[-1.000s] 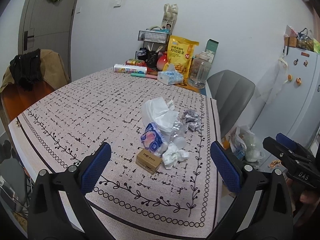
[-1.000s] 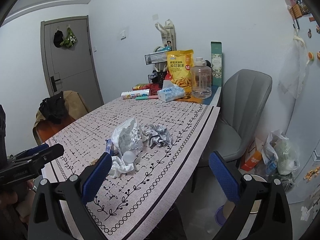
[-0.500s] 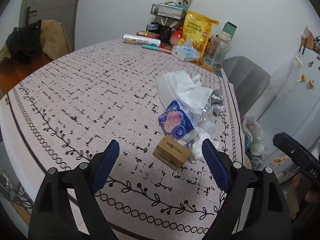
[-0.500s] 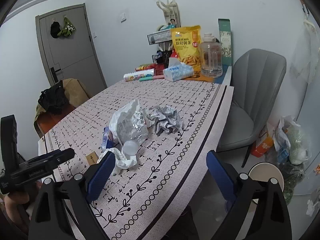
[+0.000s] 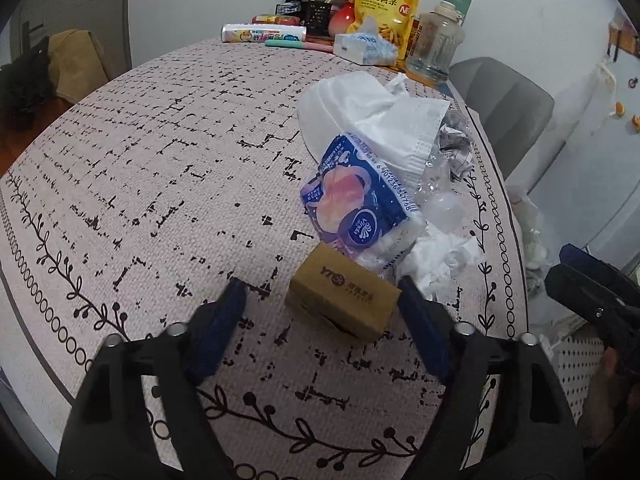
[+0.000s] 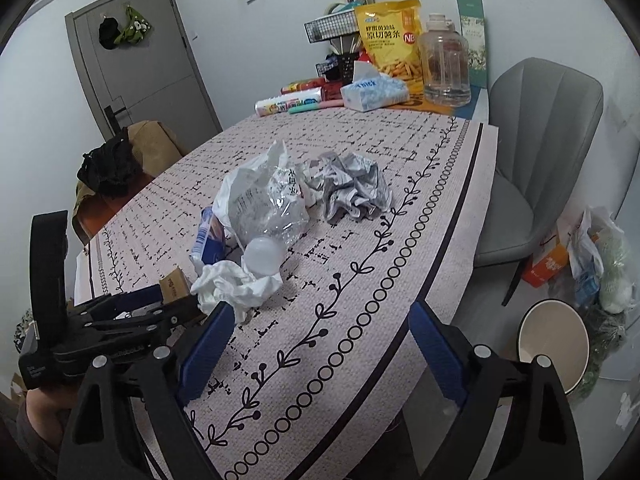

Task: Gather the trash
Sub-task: 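Grasp the small brown box with the left tool while the right tool grasps the white tissue, then carry box and tissue to the beige bin and open both tools over it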

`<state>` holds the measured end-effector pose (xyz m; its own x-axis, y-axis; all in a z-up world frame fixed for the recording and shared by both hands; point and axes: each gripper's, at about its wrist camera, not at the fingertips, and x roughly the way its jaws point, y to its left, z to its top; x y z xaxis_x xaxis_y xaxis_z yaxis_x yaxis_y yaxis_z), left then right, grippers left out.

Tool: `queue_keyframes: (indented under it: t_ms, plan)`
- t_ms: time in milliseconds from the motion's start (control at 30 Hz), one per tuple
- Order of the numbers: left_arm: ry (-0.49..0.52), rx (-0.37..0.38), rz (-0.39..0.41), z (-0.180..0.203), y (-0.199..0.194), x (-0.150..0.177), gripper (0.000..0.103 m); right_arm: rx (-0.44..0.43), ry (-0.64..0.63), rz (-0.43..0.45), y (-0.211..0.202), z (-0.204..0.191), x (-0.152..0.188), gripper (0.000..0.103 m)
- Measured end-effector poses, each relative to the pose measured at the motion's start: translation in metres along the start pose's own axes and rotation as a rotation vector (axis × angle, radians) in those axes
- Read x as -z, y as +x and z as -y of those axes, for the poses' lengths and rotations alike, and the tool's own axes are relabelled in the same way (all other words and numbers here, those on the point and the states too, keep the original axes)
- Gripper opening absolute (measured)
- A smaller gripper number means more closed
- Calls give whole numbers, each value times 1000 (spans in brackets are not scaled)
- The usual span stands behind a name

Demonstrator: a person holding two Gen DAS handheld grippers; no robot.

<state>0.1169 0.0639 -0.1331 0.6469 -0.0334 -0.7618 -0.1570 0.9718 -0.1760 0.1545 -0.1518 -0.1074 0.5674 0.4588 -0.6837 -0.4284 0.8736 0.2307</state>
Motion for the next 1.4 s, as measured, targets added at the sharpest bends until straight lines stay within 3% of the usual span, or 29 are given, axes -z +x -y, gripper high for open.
queue_keyframes:
  t_ms: [67, 200, 500, 667, 733, 800, 867, 1133, 1400]
  plan:
    - [-3, 31, -9, -1, -1, -2, 56, -6, -4, -13, 4, -1, 0, 87]
    - [-23, 75, 1, -10, -13, -1, 56, -21, -25, -27, 12, -12, -4, 87]
    - [-85, 17, 35, -50, -38, 3, 56, -79, -66, -65, 40, -52, -8, 87]
    - [-108, -1, 61, -66, -51, 5, 56, -50, -81, -67, 56, -65, -8, 87]
    - [-115, -2, 71, -70, -55, 6, 56, -53, -85, -82, 64, -68, -7, 67]
    - [-120, -2, 80, -71, -58, 6, 56, -68, -98, -135, 73, -70, -6, 32]
    - [-123, 0, 92, -72, -63, 7, 56, -81, -114, -134, 70, -75, -3, 22]
    - [-113, 9, 133, -65, -81, 10, 56, -151, -174, -79, 32, -90, 1, 18]
    - [-67, 22, 158, -36, -88, 3, 56, -139, -174, -5, -6, -77, 2, 18]
